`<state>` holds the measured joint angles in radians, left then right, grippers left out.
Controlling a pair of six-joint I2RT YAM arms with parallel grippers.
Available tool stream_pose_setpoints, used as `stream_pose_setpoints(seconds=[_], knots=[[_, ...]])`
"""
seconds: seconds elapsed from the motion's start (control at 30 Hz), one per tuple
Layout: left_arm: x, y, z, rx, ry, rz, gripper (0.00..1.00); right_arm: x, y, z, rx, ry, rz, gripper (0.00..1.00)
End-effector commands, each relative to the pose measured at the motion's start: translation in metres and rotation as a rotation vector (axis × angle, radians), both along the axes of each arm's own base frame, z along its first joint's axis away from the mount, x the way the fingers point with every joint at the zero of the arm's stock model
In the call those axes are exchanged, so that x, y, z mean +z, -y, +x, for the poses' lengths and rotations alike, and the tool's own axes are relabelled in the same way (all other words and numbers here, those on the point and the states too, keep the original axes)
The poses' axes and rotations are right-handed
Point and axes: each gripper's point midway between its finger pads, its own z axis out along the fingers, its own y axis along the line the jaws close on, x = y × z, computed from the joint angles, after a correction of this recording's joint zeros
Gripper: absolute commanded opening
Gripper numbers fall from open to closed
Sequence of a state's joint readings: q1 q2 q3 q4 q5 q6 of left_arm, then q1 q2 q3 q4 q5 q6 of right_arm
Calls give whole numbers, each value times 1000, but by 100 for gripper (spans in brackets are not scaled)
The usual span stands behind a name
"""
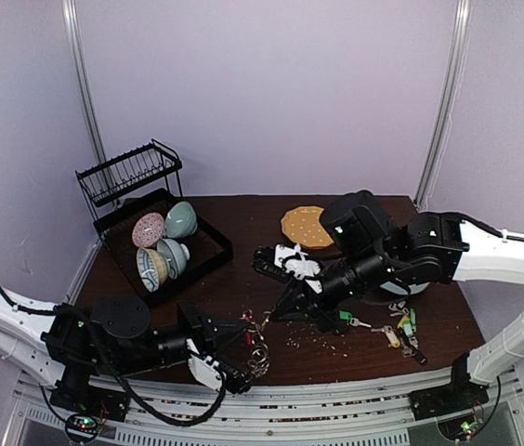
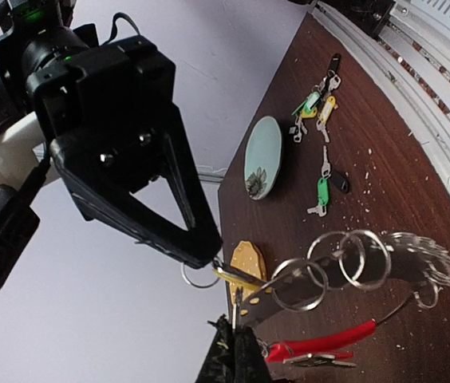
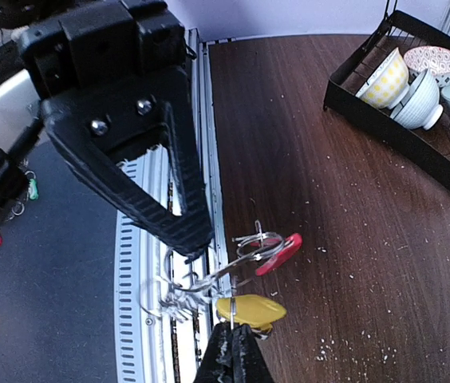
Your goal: Put the keys on the keyring
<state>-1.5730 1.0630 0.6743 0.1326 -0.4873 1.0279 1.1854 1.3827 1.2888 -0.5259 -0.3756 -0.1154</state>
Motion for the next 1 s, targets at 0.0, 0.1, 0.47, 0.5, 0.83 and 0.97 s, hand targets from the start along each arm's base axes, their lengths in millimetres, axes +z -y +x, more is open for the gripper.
stream_pose_setpoints(seconds=[0.0,0.1,0.47,0.5,0.83,0.97], knots=[[29,1,6,32,47,-111,0,16,3,-13,25,-38,74,0],[32,0,3,19,24,-126,0,16,2,-11,17,-34,70,0],[31,2,2,12,36,-120,0,9,-3,-14,39,-71,25,0],[30,2,2,9,35,-118,0,9,-4,-14,36,-72,29,0],[26,3,0,-2,31,-95,0,17,-6,-13,32,-71,52,0],[24,4,-1,-9,37,-73,0,18,-7,-12,33,-71,50,0]])
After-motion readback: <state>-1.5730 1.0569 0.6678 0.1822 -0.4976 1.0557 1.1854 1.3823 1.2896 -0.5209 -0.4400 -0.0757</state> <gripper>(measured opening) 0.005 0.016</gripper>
